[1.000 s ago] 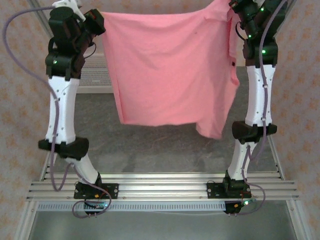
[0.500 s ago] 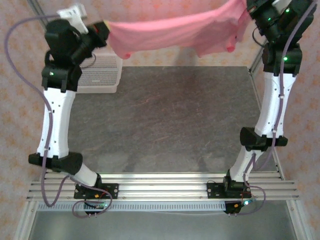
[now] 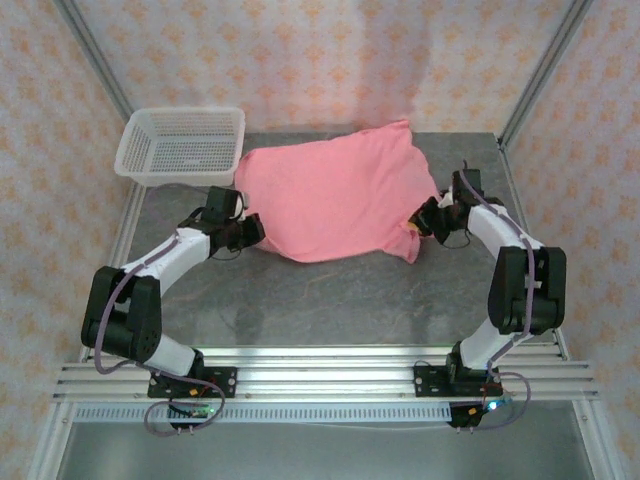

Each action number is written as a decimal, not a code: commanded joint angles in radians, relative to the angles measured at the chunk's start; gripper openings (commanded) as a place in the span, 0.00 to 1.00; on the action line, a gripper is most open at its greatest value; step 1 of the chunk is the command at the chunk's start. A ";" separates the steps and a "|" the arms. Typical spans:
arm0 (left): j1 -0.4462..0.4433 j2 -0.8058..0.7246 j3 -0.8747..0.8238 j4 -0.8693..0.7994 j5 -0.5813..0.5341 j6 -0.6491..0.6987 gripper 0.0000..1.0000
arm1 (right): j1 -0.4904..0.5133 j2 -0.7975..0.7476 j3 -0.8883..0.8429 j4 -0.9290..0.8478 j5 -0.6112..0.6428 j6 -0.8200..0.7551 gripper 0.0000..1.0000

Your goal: Fold the inside-out t-shirt

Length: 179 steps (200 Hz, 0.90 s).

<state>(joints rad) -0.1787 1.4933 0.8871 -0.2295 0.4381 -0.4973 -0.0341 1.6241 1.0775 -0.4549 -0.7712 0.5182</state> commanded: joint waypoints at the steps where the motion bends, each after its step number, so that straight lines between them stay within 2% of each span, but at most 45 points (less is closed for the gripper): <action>1: -0.001 0.007 -0.031 0.128 -0.040 -0.020 0.00 | -0.001 -0.033 0.006 0.098 -0.013 -0.020 0.00; 24: 0.000 -0.020 -0.084 0.133 -0.052 -0.032 0.00 | -0.001 -0.075 -0.019 0.031 0.041 0.002 0.00; 43: -0.002 -0.126 -0.140 0.088 -0.045 -0.066 0.00 | -0.001 -0.184 -0.057 -0.102 0.152 0.020 0.00; 65: -0.021 -0.350 -0.221 -0.025 -0.021 -0.105 0.00 | -0.001 -0.424 -0.179 -0.260 0.256 0.071 0.00; 87: -0.085 -0.634 -0.301 -0.217 -0.061 -0.159 0.00 | -0.001 -0.731 -0.349 -0.459 0.362 0.166 0.00; 98: -0.104 -0.772 -0.355 -0.299 -0.071 -0.213 0.10 | -0.001 -0.877 -0.449 -0.517 0.369 0.229 0.01; 107: -0.113 -0.884 -0.403 -0.356 -0.075 -0.258 0.25 | -0.017 -0.961 -0.475 -0.559 0.371 0.247 0.11; 113: -0.116 -0.956 -0.429 -0.396 -0.082 -0.287 0.40 | -0.040 -0.988 -0.451 -0.581 0.371 0.218 0.24; 121: -0.119 -1.044 -0.452 -0.440 -0.095 -0.318 0.54 | -0.047 -1.004 -0.410 -0.569 0.364 0.164 0.43; 128: -0.132 -1.108 -0.467 -0.428 -0.108 -0.347 0.60 | -0.047 -1.005 -0.370 -0.569 0.375 0.139 0.54; 134: -0.133 -1.150 -0.463 -0.439 -0.140 -0.367 0.63 | -0.046 -0.993 -0.327 -0.593 0.418 0.136 0.58; 146: -0.133 -1.179 -0.437 -0.437 -0.196 -0.367 0.66 | -0.047 -0.951 -0.246 -0.615 0.486 0.141 0.62; 156: -0.133 -1.143 -0.404 -0.401 -0.222 -0.345 0.67 | -0.047 -0.900 -0.196 -0.571 0.486 0.148 0.62; 168: -0.133 -1.029 -0.360 -0.306 -0.220 -0.300 0.66 | -0.046 -0.832 -0.172 -0.435 0.428 0.163 0.62; 179: -0.133 -0.859 -0.290 -0.213 -0.199 -0.250 0.63 | -0.034 -0.744 -0.162 -0.284 0.367 0.167 0.61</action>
<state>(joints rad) -0.3080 0.4076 0.4801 -0.5980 0.2821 -0.8062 -0.0757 0.7464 0.8780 -0.9802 -0.3672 0.6724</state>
